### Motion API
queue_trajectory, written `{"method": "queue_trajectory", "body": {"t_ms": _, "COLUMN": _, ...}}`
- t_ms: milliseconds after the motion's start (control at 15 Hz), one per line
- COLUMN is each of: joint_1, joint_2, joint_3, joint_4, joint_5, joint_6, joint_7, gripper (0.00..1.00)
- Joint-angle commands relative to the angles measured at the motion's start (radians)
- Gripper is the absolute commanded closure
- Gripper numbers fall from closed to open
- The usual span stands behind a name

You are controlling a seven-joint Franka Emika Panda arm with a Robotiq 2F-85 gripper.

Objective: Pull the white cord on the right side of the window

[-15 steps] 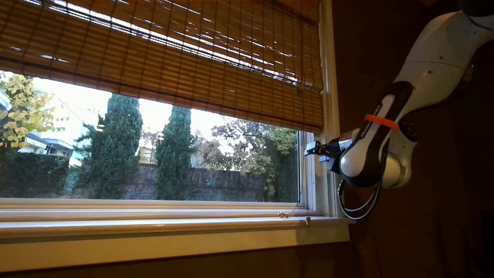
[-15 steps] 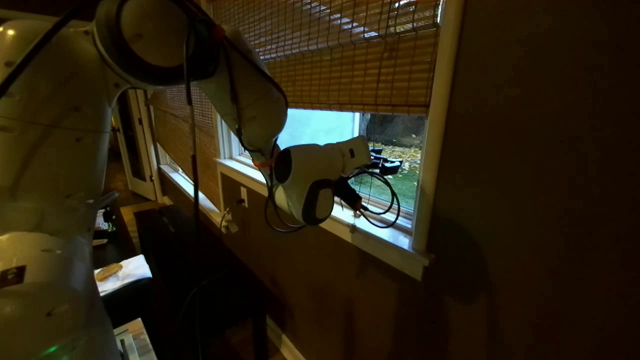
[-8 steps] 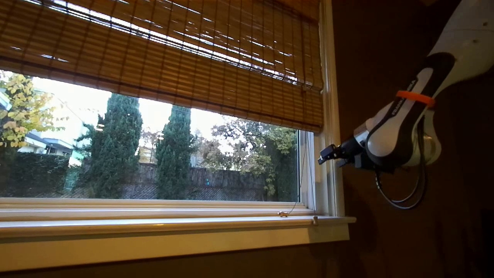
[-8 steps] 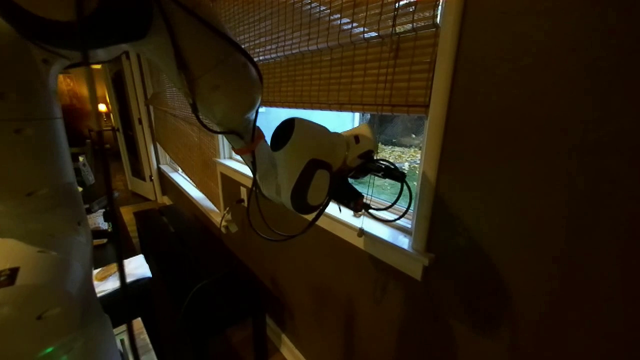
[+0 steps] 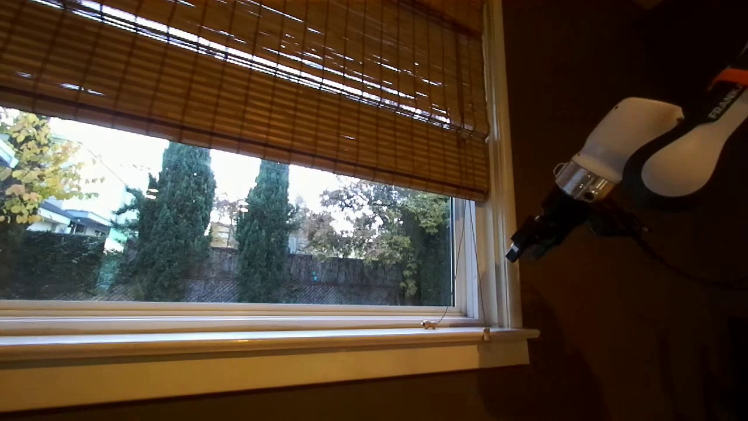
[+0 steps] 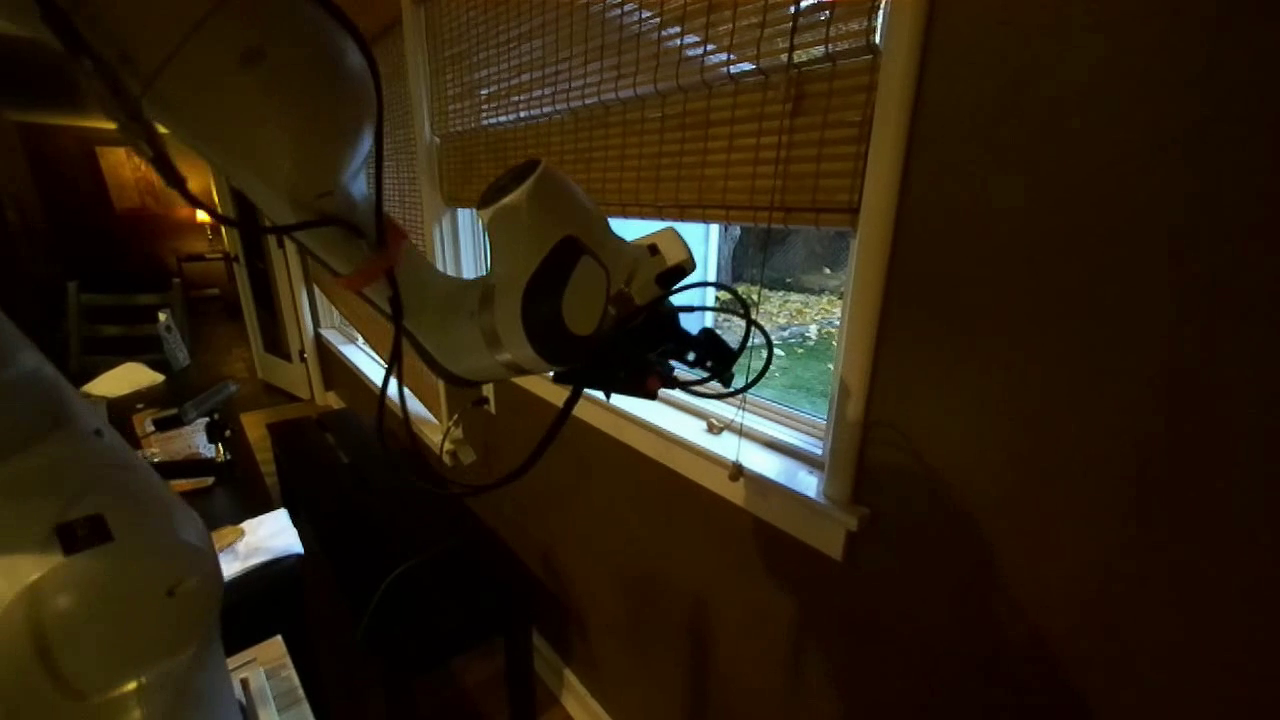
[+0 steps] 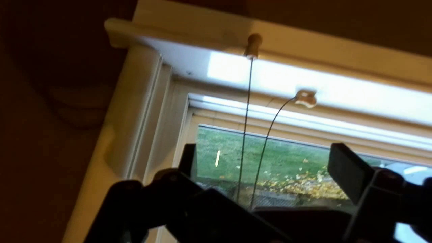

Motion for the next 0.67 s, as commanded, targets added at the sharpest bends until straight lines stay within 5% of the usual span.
{"method": "queue_trajectory", "body": {"t_ms": 0, "joint_1": 0.277, "joint_2": -0.249, "joint_3": -0.244, "joint_4": -0.082, "joint_5": 0.059, "joint_6": -0.271, "joint_7": -0.262, "gripper": 0.0}}
{"method": "queue_trajectory", "body": {"t_ms": 200, "joint_1": 0.441, "joint_2": -0.401, "joint_3": -0.405, "joint_4": -0.041, "joint_5": 0.098, "joint_6": -0.494, "joint_7": -0.46, "gripper": 0.0}}
{"method": "queue_trajectory", "body": {"t_ms": 400, "joint_1": 0.427, "joint_2": -0.504, "joint_3": -0.385, "joint_4": 0.031, "joint_5": 0.223, "joint_6": -0.707, "joint_7": -0.666, "gripper": 0.0}}
{"method": "queue_trajectory", "body": {"t_ms": 533, "joint_1": 0.353, "joint_2": -0.522, "joint_3": -0.297, "joint_4": 0.095, "joint_5": 0.381, "joint_6": -0.83, "joint_7": -0.81, "gripper": 0.0}}
{"method": "queue_trajectory", "body": {"t_ms": 600, "joint_1": 0.322, "joint_2": -0.427, "joint_3": -0.295, "joint_4": 0.042, "joint_5": 0.385, "joint_6": -0.698, "joint_7": -0.777, "gripper": 0.0}}
